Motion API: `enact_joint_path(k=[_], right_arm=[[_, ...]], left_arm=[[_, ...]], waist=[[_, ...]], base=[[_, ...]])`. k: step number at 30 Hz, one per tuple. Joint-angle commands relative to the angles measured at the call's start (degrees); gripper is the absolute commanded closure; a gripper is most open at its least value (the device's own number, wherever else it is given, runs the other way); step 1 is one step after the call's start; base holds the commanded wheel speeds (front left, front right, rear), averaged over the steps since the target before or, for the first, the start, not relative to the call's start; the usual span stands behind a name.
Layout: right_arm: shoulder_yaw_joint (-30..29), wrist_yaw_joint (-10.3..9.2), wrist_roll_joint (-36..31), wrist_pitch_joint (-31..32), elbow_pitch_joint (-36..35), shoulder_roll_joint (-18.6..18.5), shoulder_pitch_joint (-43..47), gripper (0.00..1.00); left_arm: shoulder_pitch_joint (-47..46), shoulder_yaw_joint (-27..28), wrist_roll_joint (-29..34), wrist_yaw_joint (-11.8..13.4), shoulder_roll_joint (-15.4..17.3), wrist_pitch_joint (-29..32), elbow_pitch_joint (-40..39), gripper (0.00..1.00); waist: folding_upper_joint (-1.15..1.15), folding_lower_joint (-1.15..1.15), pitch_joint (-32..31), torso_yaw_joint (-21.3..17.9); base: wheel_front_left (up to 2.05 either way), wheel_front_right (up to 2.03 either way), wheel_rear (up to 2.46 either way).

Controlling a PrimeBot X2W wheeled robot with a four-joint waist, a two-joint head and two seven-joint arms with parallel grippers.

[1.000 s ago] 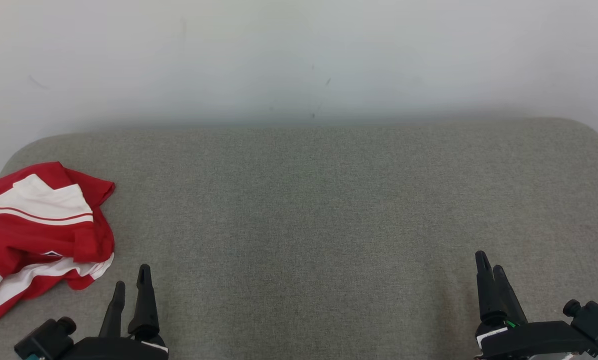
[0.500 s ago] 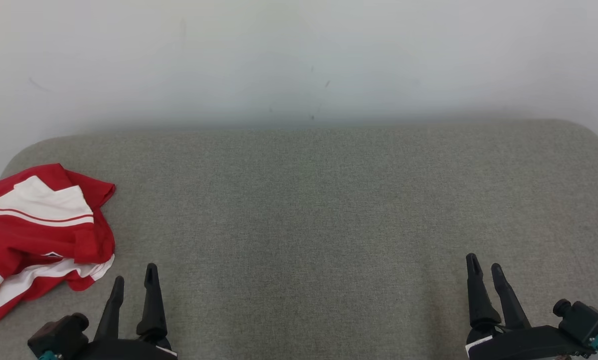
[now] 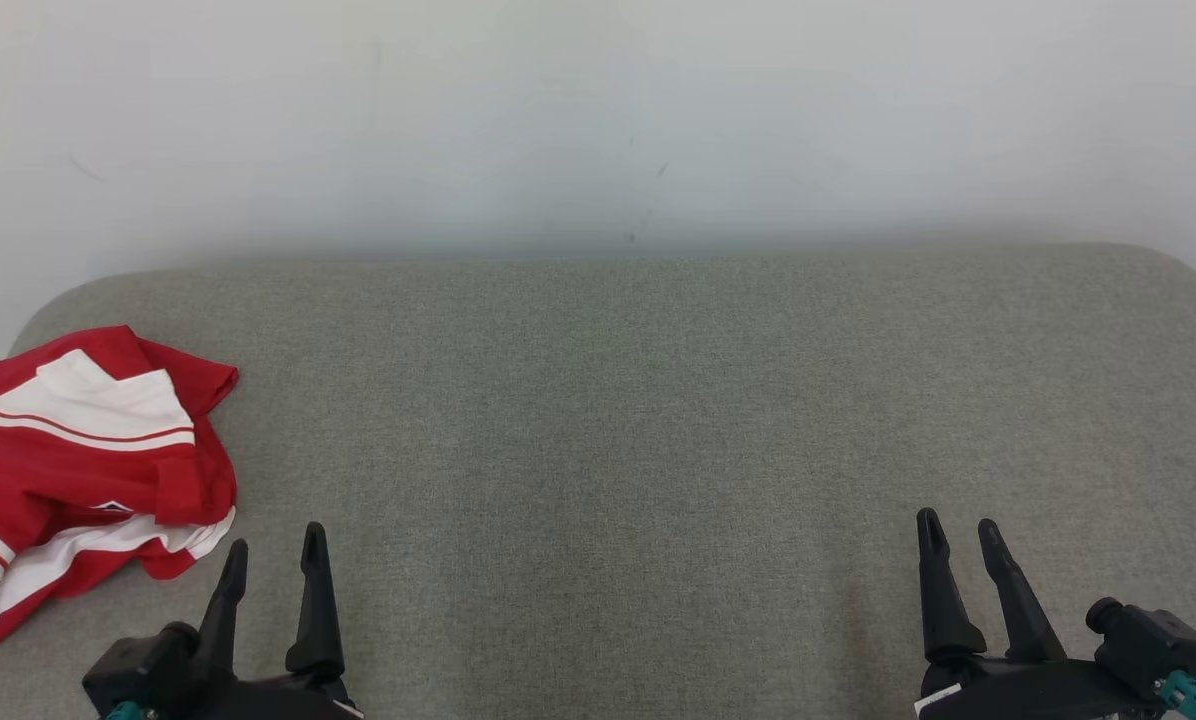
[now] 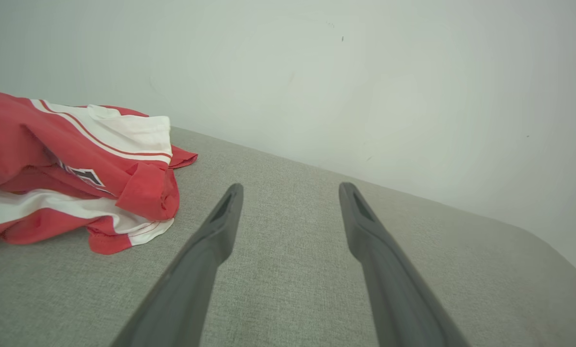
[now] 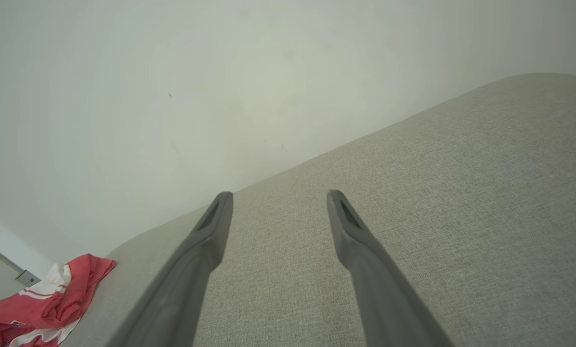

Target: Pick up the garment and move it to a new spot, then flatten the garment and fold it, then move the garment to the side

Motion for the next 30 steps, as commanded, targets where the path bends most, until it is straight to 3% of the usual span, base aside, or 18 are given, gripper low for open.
enact_joint_path(k=[1, 19, 30], right_arm=[[0.2, -0.07, -1.7, -0.5, -0.7, -0.1, 0.0, 0.00], [0.8, -0.09, -11.2, -3.0, -1.4, 0.0, 0.7, 0.00], [0.2, -0.10, -15.6, -4.1, -1.6, 0.0, 1.4, 0.00]], left_arm=[[0.2, -0.1, 1.8, 0.2, 0.5, -0.5, -0.7, 0.00], [0.8, -1.5, 10.9, 1.4, 1.2, -3.0, -1.2, 0.00], [1.4, -0.8, 13.7, 0.6, 1.4, -4.2, -1.0, 0.00]], waist=[[0.00, 0.00, 0.0, 0.0], [0.00, 0.00, -0.3, 0.3], [0.00, 0.00, -0.6, 0.6]], base=[[0.00, 0.00, 0.00], [0.00, 0.00, 0.00], [0.00, 0.00, 0.00]])
